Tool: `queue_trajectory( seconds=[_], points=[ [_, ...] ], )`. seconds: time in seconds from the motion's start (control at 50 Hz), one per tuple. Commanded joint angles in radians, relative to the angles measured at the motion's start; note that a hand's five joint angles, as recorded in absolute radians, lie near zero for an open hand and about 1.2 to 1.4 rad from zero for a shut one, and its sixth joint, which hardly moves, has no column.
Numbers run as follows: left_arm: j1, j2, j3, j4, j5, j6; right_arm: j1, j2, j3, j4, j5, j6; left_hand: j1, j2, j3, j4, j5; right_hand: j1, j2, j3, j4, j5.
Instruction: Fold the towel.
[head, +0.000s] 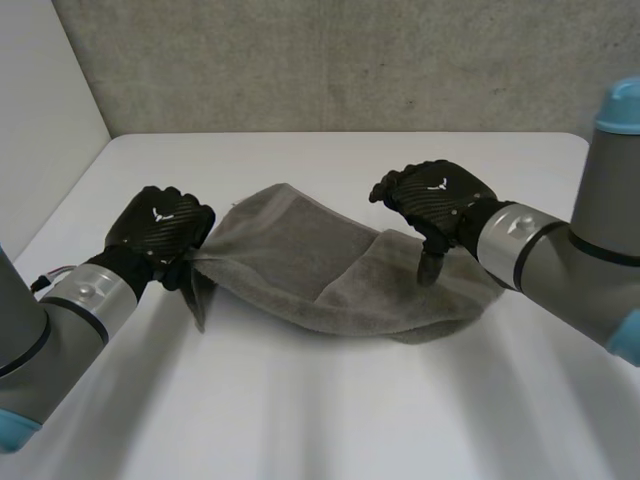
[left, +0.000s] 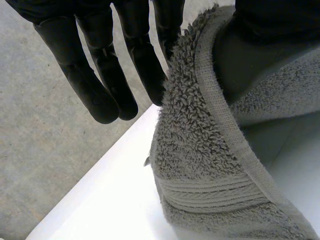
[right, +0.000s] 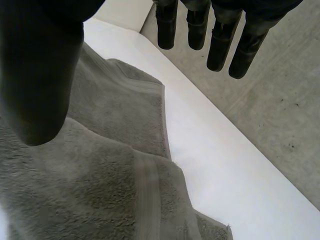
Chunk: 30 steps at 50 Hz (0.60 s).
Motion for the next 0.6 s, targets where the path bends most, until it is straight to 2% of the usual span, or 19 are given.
queue_trajectory(
  seconds=[0.02,0.1,0.28,0.46,0.48,0.5,0.54,0.56,0.58,0.6],
  points=[
    [0.007,0.061,-0.049,-0.002,0.002,0.005,0.002,0.214,-0.210,0.026,-0.040,-0.012,-0.137,-0.175,-0.176,-0.180,-0.327,-0.001,-0.015,-0.015,-0.028,-0.007],
    [0.007,0.099,-0.081,-0.002,0.003,0.005,0.007,0.352,-0.346,0.050,-0.092,-0.011,-0.137,-0.175,-0.176,-0.180,-0.327,0.066,0.052,0.052,0.040,0.061],
    [0.002,0.144,-0.124,-0.002,0.005,0.003,0.027,0.557,-0.509,0.061,-0.090,-0.011,-0.137,-0.175,-0.176,-0.180,-0.327,0.154,0.140,0.140,0.128,0.149],
    [0.006,0.145,-0.122,0.000,0.005,0.003,0.033,0.604,-0.525,0.099,-0.053,-0.023,-0.137,-0.175,-0.176,-0.180,-0.327,0.360,0.346,0.346,0.334,0.354],
    [0.007,0.145,-0.121,0.001,0.005,0.003,0.033,0.604,-0.519,0.102,-0.051,-0.031,-0.139,-0.178,-0.179,-0.183,-0.330,0.467,0.453,0.454,0.441,0.462],
    [0.007,0.145,-0.121,0.002,0.005,0.003,0.033,0.604,-0.519,0.102,-0.051,-0.031,-0.139,-0.178,-0.179,-0.183,-0.330,0.468,0.454,0.455,0.442,0.463],
    [0.009,0.144,-0.116,0.002,0.005,0.003,0.030,0.587,-0.506,0.098,-0.048,-0.038,-0.139,-0.178,-0.179,-0.183,-0.330,0.877,0.863,0.863,0.851,0.872],
    [0.009,0.144,-0.116,0.002,0.005,0.003,0.030,0.587,-0.506,0.098,-0.048,-0.038,-0.139,-0.178,-0.179,-0.183,-0.330,0.879,0.865,0.866,0.853,0.874],
    [0.009,0.144,-0.115,0.003,0.005,0.003,0.027,0.575,-0.497,0.096,-0.050,-0.038,-0.139,-0.178,-0.179,-0.183,-0.330,1.115,1.101,1.101,1.089,1.110],
    [0.009,0.144,-0.115,0.005,0.005,0.003,0.025,0.552,-0.483,0.089,-0.041,-0.038,-0.139,-0.178,-0.179,-0.183,-0.330,1.163,1.149,1.149,1.136,1.157]
  ],
)
